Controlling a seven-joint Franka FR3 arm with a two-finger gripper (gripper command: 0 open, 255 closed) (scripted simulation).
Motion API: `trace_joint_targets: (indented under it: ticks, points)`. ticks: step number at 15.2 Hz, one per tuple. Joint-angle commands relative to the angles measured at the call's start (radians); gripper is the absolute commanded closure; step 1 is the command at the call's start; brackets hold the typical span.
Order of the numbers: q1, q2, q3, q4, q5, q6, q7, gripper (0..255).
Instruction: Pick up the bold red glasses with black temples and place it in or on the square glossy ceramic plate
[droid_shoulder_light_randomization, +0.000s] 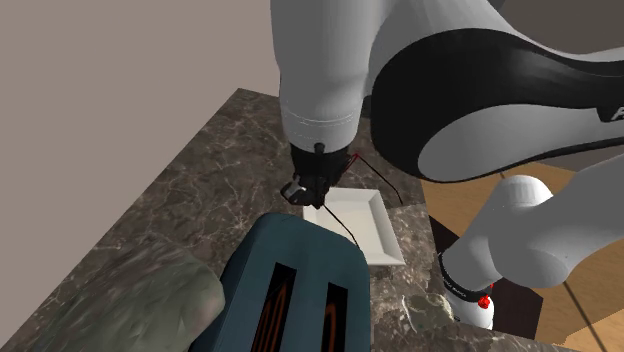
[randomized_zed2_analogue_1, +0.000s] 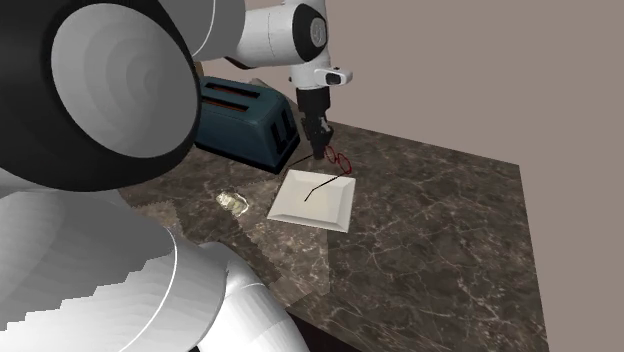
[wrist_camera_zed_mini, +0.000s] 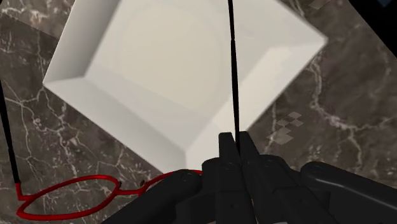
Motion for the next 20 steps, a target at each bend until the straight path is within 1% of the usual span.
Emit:
trace_joint_targets:
  ticks: [1, 9, 17, 18, 20]
  points:
    - [0.002, 0.000, 0.003, -0.026, 0.002, 0.026, 0.004, 255]
    - [0.002, 0.028, 0.021, -0.109, -0.001, 0.134, 0.024, 255]
    - [0.002, 0.028, 0.021, -0.109, -0.001, 0.134, 0.024, 255]
    - [0.002, 0.028, 0.021, -0.109, -0.001, 0.134, 0.024, 0]
    - [0.002, 0.028, 0.021, -0.109, -0.001, 0.134, 0.024, 0]
